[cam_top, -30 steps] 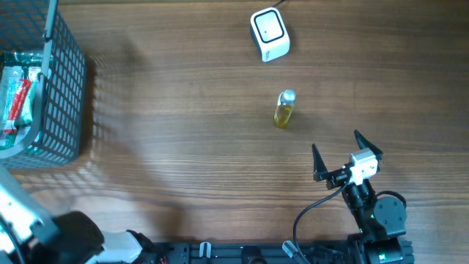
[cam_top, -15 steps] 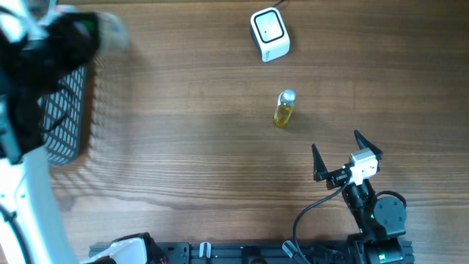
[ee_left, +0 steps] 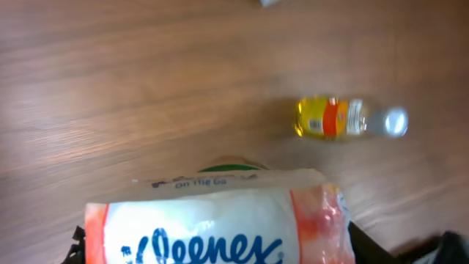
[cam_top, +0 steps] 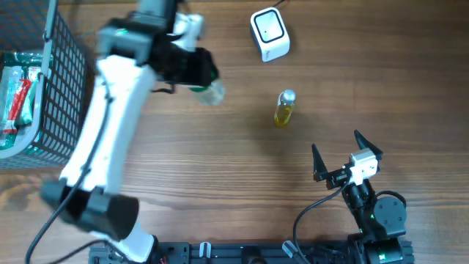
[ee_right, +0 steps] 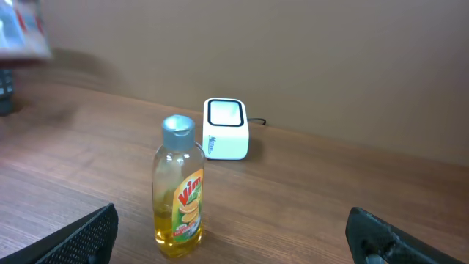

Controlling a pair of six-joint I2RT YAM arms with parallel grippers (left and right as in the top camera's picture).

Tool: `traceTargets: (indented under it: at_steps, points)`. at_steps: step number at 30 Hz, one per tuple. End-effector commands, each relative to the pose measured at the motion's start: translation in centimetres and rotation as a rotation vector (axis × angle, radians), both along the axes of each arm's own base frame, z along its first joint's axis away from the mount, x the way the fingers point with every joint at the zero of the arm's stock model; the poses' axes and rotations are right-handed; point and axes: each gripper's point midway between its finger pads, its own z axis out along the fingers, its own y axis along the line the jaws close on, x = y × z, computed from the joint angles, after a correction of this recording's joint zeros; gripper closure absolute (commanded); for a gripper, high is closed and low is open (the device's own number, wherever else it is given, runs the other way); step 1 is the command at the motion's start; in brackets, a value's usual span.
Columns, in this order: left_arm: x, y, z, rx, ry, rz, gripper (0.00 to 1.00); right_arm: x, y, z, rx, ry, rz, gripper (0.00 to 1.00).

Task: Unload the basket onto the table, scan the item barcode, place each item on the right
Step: 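Place the Kleenex pack on the table beside the Vim bottle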

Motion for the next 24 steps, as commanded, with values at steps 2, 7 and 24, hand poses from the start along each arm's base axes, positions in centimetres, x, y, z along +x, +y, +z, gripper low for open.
traceTargets:
  at_steps: [2,7,24]
  points:
    - [-0.1,-4.1,-3.8,0.161,-0.009,-0.214,0.43,0.0,-0.1,0.1,-0.004,-0.005,-0.004,0.0]
    - [0.5,-7.1,-7.8,0.262,-0.001,-0.279,0.44,0.0,-0.1,0.1,-0.005,-0.005,-0.004,0.0]
    - [2.3,-8.2,-16.4,0.302,-0.004,-0.156,0.44,0.0,-0.1,0.1,-0.005,-0.005,-0.004,0.0]
